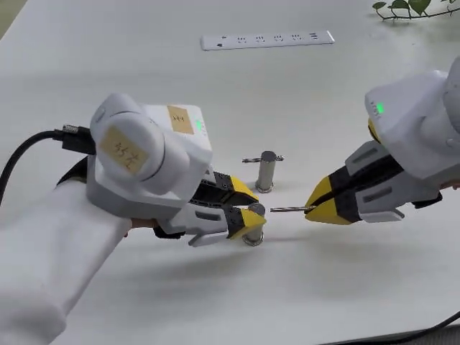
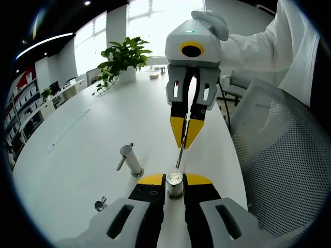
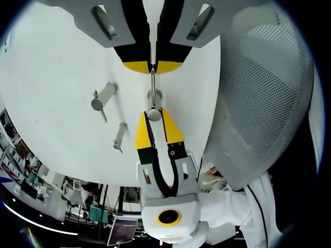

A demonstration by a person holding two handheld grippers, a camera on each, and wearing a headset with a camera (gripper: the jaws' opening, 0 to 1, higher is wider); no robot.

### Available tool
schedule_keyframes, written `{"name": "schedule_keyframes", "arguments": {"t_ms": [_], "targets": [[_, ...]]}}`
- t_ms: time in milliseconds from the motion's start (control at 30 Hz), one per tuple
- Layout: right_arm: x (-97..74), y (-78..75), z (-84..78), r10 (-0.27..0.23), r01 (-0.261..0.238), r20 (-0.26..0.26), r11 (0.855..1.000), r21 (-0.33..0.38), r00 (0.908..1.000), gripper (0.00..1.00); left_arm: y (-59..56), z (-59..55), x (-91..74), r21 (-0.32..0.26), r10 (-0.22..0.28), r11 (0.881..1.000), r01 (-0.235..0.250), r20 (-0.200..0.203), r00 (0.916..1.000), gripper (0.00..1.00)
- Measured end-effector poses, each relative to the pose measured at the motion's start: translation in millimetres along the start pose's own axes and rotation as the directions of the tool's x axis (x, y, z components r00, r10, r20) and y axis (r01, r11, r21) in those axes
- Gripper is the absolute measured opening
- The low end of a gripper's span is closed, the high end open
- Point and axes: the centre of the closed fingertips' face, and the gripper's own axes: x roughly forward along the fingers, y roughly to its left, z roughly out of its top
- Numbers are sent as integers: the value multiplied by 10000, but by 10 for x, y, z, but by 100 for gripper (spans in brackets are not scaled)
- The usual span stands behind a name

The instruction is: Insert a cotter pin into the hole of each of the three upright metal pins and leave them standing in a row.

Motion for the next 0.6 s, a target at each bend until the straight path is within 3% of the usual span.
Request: {"name": "schedule_keyframes", "arguments": {"t_ms": [300,600], "targets": [[83,7,60,111,-111,215,9999,31,9997,0,-6,-10,-7,96,-53,9999,52,35,10000,10],[235,-19,122,166,-163,303,9998,-99,9994,0,-10,-11,-3,-162,53,9999,-52,77,10000,10]]}}
